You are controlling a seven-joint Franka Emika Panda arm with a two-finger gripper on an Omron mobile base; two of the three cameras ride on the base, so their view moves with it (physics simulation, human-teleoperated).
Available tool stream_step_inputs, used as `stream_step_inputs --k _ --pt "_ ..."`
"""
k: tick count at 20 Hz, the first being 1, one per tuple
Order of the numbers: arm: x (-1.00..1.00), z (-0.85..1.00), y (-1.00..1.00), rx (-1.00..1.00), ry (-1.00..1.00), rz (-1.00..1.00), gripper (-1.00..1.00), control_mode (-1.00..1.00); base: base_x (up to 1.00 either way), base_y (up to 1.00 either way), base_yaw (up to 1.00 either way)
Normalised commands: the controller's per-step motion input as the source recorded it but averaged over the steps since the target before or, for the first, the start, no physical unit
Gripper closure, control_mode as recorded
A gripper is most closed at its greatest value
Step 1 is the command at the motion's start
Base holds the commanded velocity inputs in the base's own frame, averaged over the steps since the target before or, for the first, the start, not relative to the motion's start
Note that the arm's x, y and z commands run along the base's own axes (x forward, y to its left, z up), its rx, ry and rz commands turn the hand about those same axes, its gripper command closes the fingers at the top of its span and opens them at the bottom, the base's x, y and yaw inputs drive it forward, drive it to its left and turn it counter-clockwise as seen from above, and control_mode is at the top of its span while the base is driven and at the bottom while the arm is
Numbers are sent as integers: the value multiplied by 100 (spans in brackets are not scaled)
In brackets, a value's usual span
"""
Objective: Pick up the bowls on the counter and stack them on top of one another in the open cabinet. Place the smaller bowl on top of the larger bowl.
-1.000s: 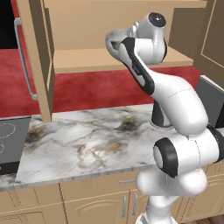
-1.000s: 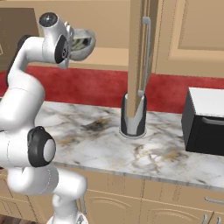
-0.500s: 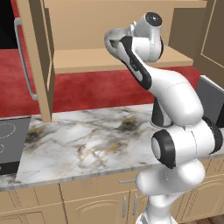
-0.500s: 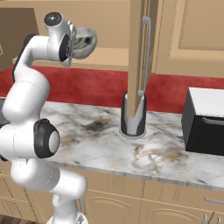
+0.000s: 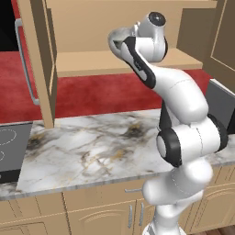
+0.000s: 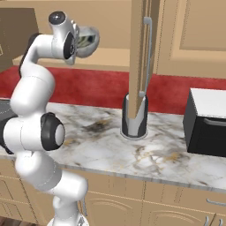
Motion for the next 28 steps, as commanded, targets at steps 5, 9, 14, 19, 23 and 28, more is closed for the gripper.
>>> stream_step_inputs --k 5,9,14,19,23,28 --pt "26 0 0 -3 3 0 100 -100 0 0 0" --pt "19 0 0 -2 8 -1 100 -100 0 0 0" --pt "13 0 0 0 12 -2 100 -100 0 0 0" --pt "11 0 0 0 9 -1 100 -100 0 0 0" --pt "6 -3 2 0 4 0 100 -100 0 0 0" --pt "6 -8 0 0 2 0 -100 -100 0 0 0"
